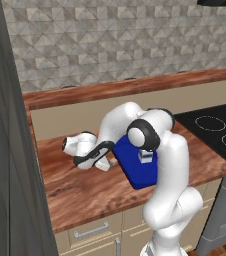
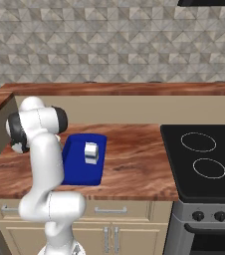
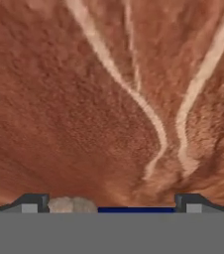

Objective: Take out the milk from the fridge and place it on the tray on the counter. Then take the sugar cube near the tray and place it in the tray.

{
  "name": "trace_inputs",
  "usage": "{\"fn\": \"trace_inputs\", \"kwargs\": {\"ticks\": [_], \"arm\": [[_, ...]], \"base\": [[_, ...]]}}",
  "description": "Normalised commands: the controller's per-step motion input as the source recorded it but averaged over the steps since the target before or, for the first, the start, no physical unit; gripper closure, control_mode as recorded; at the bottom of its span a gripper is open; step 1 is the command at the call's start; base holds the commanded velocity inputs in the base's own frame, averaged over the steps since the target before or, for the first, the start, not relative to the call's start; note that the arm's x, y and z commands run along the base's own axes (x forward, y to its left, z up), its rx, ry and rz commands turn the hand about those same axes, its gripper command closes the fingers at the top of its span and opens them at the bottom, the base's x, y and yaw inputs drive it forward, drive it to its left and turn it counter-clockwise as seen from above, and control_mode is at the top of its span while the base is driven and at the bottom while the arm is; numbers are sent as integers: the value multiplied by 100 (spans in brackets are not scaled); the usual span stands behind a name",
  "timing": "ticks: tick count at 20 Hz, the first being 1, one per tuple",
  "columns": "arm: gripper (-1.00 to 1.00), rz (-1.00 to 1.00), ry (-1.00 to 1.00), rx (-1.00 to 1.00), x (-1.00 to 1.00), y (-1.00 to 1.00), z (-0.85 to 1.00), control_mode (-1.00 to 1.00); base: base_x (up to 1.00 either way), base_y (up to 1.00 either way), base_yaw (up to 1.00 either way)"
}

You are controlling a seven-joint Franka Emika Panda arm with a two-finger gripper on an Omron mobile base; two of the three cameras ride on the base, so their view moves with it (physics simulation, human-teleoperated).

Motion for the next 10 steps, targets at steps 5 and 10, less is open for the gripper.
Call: {"fn": "trace_inputs", "kwargs": {"ticks": [5, 10], "arm": [[-100, 0, 0, 0, -3, -2, -1, -100], [-100, 0, 0, 0, -28, 0, 0, -100]], "base": [[0, 0, 0], [0, 0, 0]]}}
